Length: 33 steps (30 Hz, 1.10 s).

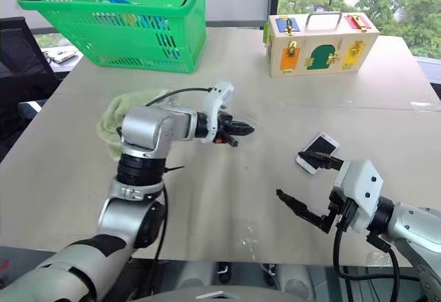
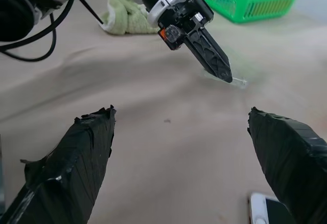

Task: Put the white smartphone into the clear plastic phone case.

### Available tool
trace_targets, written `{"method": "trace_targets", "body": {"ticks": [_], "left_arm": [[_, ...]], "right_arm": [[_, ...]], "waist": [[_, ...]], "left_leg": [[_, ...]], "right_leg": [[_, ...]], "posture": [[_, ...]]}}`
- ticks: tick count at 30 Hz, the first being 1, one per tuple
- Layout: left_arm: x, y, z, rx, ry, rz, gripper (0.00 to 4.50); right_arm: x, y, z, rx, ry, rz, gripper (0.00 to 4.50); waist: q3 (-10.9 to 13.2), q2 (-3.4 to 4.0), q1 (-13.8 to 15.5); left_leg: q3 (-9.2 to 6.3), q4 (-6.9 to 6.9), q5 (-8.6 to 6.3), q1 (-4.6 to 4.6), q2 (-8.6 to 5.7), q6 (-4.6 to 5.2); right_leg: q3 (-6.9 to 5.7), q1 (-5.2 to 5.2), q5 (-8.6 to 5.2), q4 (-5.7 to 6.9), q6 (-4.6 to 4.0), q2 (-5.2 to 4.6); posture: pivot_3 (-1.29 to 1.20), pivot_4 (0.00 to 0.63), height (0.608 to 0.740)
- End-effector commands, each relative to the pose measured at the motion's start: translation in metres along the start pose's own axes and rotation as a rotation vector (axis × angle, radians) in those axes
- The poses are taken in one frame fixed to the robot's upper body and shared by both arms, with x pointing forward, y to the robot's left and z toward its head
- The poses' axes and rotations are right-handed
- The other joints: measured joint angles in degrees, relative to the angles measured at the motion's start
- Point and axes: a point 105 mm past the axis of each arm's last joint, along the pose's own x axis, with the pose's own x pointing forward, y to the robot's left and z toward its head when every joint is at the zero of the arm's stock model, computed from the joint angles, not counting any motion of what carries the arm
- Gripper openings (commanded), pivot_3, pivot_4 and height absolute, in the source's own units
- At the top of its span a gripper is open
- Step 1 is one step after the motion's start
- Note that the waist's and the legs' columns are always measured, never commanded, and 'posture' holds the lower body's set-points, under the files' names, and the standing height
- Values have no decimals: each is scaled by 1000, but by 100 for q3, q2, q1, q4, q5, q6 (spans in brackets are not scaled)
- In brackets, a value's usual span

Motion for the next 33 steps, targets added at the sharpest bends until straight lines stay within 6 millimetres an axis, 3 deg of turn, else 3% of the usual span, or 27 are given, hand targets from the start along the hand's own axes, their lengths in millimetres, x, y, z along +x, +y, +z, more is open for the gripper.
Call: {"method": "trace_targets", "body": {"ticks": [1, 2, 6, 9, 14, 18, 21, 29, 33], "left_arm": [[16, -6, -12, -57, 30, 60, 548], [19, -10, -13, -56, 31, 46, 658], [8, -8, -4, -6, -9, 5, 2753], [-16, 0, 9, 107, -67, -84, 4151], [-54, 13, 25, 334, -166, -283, 4151], [-60, 41, 24, 536, -151, -321, 4151], [-54, 58, 21, 666, -91, -327, 4151], [-28, 63, 0, 908, 115, -429, 4151], [-13, 69, -14, 972, 213, -389, 4151]], "right_arm": [[-3, 2, 2, -30, 9, 5, 4500], [-4, 2, 2, -31, 10, 0, 4500], [-4, 5, 3, -30, 6, -14, 4500], [-3, 7, 3, -24, 3, -30, 4500], [-1, 7, 2, -16, -13, -58, 4500], [0, 6, 2, -15, -20, -66, 4500], [2, 6, 4, -18, -28, -70, 4500], [-2, 9, 6, -17, -20, -110, 4500], [-4, 12, 7, -13, -13, -124, 4500]], "waist": [[0, 0, 3], [0, 0, 9], [0, 0, -12], [0, 1, -17], [-4, 8, 52], [-4, 8, 137], [-3, 7, 161], [-2, 3, 136], [-2, 3, 120]], "left_leg": [[1, -1, 0, 0, -1, -1], [-5, -1, 0, 3, 2, -2], [-3, -2, 0, 4, 6, -2], [-2, -3, -1, 7, 8, -3], [-1, -8, -1, 5, 11, -4], [10, -4, -1, 0, 2, -2], [6, 4, -1, -9, -6, 0], [8, 4, -7, -20, -23, 8], [11, 2, -7, -19, -21, 9]], "right_leg": [[2, -2, 0, 2, -1, 11], [1, -1, 0, 3, -2, 22], [13, -2, 0, 3, -3, 25], [22, -5, 1, 4, -5, 30], [21, -9, -6, 2, -22, 27], [37, -8, -10, -7, -29, 21], [43, -9, -10, -8, -29, 28], [49, -14, 0, -13, -7, 36], [53, -20, 1, -9, -6, 40]], "posture": [[0, 150, 740], [0, 150, 740], [0, 150, 740], [0, 150, 740], [0, 150, 740], [0, 150, 740], [0, 150, 740], [0, 150, 740], [0, 150, 740]]}}
